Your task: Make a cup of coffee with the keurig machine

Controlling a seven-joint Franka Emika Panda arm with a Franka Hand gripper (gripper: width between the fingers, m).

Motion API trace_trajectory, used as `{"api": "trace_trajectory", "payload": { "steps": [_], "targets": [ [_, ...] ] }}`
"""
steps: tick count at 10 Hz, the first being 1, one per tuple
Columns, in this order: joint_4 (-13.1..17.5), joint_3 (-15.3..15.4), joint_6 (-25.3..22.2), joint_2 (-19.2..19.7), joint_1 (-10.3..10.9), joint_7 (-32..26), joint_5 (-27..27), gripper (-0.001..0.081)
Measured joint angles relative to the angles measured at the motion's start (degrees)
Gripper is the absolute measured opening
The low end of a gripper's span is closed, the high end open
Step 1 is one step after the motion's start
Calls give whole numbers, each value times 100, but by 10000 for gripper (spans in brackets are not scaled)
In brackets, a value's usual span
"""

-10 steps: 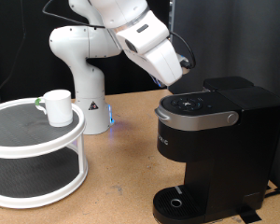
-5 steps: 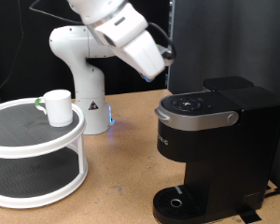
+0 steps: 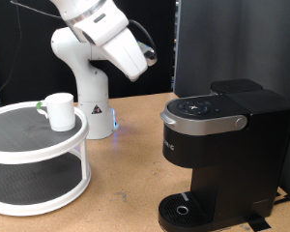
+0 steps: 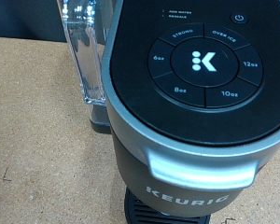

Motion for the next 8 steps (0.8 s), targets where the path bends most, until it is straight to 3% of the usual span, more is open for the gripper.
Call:
{"api": "trace_trajectory", "payload": {
  "steps": [3,5,8],
  "targets": [
    [-107,-11,45,1,-18,127,-256,5],
    [20,-11,-577,9,-35,567,-1038,5],
    [229,-30,-800,-39,-58,704,-1198,5]
  ]
}}
